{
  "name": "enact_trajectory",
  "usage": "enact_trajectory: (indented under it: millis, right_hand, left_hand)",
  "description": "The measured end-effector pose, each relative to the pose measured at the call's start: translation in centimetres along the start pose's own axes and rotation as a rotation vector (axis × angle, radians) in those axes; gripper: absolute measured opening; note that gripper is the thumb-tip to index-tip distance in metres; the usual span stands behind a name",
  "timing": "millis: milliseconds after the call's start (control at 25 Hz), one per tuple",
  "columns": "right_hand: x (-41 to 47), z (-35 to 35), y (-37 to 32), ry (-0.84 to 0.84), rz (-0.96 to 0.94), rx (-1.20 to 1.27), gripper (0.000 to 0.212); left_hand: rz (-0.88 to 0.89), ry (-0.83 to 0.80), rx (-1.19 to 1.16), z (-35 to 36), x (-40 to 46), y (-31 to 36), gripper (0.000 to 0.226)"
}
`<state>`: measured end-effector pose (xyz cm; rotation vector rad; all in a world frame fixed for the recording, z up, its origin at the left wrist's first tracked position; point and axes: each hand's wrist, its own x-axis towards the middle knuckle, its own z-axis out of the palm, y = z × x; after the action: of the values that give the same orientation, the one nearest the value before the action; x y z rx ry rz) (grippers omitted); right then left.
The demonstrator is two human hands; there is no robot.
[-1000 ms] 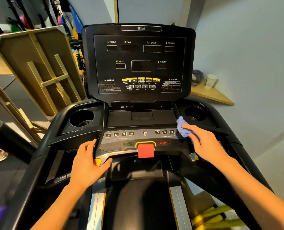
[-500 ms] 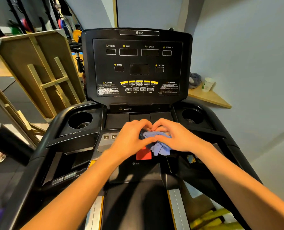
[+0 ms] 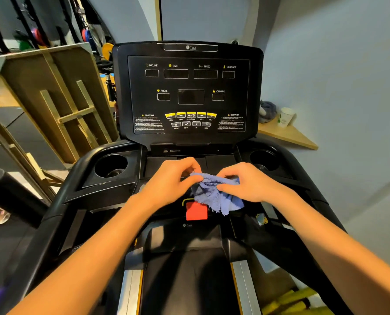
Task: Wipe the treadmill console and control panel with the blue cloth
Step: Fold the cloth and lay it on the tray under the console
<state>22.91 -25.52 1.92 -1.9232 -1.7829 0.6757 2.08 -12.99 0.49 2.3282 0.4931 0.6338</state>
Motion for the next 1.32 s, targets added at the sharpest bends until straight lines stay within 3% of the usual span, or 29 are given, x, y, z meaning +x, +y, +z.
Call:
enact_trajectory:
  millis: [200,400,640,720,920,1120,1320]
  right_hand:
    - [0.0,-2.1,-1.0,0.065,-0.077,-0.121,0.017]
    - [0.9,-4.9,-1.6,0.176,-0.138,-0.108,0.010]
    - [2.6,-7.3,-2.5,0.240,-0.209,-0.093,0.022]
    - [3.5,-7.3,-2.7,0.259,-0.226,-0.103,0.024]
    - [5.6,-7.9,-2.9,0.154,-0.245,-0.109,0.019]
    - [9.3,-8.3,-2.1,0.091,-0.177,-0.162,0.006]
    - [13.1,-8.1,-1.0,0.098,-0.104,-0.131,0.008]
  left_hand:
    - [0.032,0.031,0.025,-2.9,1.8,1.5,0.006]
    - [-0.004,0.077,0.078,-5.3,3.7,2.6,0.004]
    - [-0.050,0.051,-0.086,-6.7,5.0,3.5,0.019]
    - [-0.055,0.025,-0.041,-6.6,5.1,3.1,0.028]
    - [-0.024,0.056,0.064,-7.0,6.1,0.9,0.011]
    - [-0.051,0.020,0.048,-9.3,8.7,-2.8,0.013]
    - [-0.043,-0.031,0.077,-10.2,11.7,-6.5,0.017]
